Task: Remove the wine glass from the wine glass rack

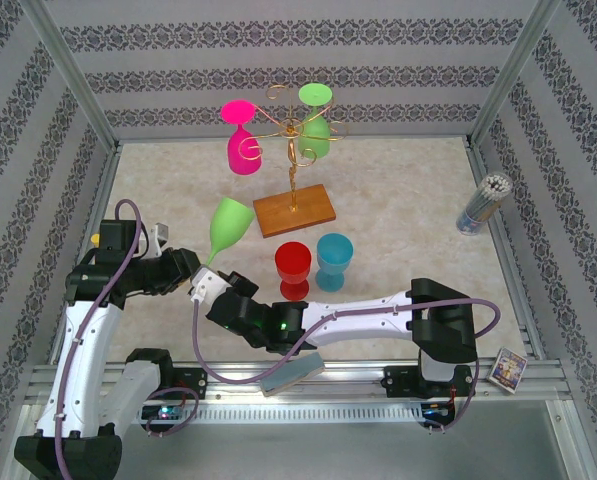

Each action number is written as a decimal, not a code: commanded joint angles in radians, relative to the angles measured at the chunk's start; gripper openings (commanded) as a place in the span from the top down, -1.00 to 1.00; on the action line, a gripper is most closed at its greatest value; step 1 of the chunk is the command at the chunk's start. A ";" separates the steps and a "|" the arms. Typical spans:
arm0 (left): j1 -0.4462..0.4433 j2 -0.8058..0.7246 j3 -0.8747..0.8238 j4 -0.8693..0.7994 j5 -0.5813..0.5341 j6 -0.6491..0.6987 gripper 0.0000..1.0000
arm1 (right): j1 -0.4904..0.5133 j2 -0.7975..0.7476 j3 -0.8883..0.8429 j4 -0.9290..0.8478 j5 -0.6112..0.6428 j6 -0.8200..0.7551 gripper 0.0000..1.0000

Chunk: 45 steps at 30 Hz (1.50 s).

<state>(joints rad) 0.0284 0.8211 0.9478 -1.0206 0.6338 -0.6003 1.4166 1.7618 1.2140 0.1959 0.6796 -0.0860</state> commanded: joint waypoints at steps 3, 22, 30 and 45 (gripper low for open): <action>0.016 0.006 -0.024 0.019 0.001 -0.010 0.47 | 0.002 -0.047 0.009 0.064 0.007 0.003 1.00; 0.016 -0.004 -0.047 0.055 0.008 -0.017 1.00 | -0.013 -0.106 -0.025 0.079 -0.031 0.038 1.00; 0.016 -0.041 -0.060 0.093 0.015 -0.034 1.00 | -0.013 -0.116 -0.018 0.073 -0.047 0.037 0.76; 0.016 -0.125 -0.111 0.188 0.024 -0.079 1.00 | 0.013 -0.210 0.026 -0.025 -0.082 0.095 0.48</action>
<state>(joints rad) 0.0288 0.7158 0.8577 -0.8978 0.6510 -0.6628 1.4155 1.5967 1.2018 0.2047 0.6037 -0.0303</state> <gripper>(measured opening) 0.052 0.257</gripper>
